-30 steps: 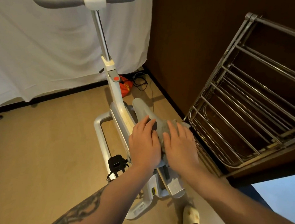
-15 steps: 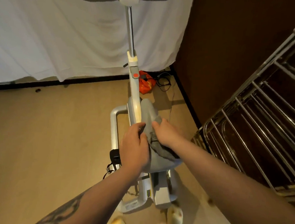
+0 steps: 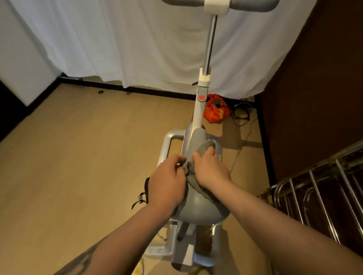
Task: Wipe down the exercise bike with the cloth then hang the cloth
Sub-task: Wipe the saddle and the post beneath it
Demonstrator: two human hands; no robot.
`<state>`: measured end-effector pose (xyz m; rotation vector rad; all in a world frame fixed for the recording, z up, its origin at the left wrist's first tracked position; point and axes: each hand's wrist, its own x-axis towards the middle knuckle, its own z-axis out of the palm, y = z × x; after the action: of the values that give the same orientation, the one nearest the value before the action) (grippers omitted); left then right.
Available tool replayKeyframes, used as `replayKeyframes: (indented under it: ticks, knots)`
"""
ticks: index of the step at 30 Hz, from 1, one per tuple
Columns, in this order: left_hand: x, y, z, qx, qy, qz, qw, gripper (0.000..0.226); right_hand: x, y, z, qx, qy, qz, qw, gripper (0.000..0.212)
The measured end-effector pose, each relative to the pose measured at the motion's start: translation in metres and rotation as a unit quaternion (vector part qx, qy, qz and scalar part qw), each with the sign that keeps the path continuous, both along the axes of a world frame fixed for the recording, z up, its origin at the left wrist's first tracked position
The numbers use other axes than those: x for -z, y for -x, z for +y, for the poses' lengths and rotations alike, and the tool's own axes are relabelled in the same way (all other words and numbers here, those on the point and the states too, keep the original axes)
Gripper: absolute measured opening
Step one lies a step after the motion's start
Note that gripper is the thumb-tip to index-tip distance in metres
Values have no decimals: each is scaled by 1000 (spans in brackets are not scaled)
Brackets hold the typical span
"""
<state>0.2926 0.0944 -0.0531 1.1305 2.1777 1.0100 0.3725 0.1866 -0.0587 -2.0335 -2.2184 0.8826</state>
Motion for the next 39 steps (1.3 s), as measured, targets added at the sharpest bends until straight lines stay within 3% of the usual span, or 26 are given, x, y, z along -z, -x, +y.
replayKeyframes:
  ticks: [4, 12, 17, 20, 22, 25, 28, 30, 34, 36, 38, 39]
  knots:
    - [-5, -3, -2, -17, -5, -21, 1000, 31, -4, 12, 27, 36, -5, 112, 993, 56]
    - [2, -2, -2, -47, -14, -48, 998, 31, -2, 5, 37, -91, -54, 223, 969, 51]
    - [3, -2, -2, -55, -6, -33, 998, 32, 8, -9, 25, -186, -53, 147, 970, 58]
    - [3, -3, -2, -66, 0, -39, 997, 32, 11, 8, 66, -209, -66, 136, 966, 42]
    - [1, -4, -3, -90, 2, -34, 995, 32, 2, 20, 87, -260, -75, 78, 959, 33]
    - [-1, -7, -5, -116, 10, -10, 993, 30, -8, 12, 89, -395, -124, 0, 910, 35]
    - [0, -7, -6, -135, 6, 10, 991, 27, -8, -2, 78, -507, -190, 36, 840, 35]
    - [1, -7, -5, -144, 2, 18, 989, 26, -7, 4, 81, -518, -186, 34, 834, 39]
    - [0, -9, -5, -190, -6, -1, 982, 25, -20, 24, 77, -437, -167, -40, 883, 41]
    - [2, -9, -7, -221, -26, -24, 975, 24, -16, 25, 54, -455, -185, -22, 871, 36]
    - [8, -7, -12, -247, -64, -79, 964, 24, -7, 10, 25, -516, -205, 5, 832, 36]
    - [11, -7, -16, -257, -85, -118, 956, 25, -9, 1, 18, -518, -188, 37, 834, 36]
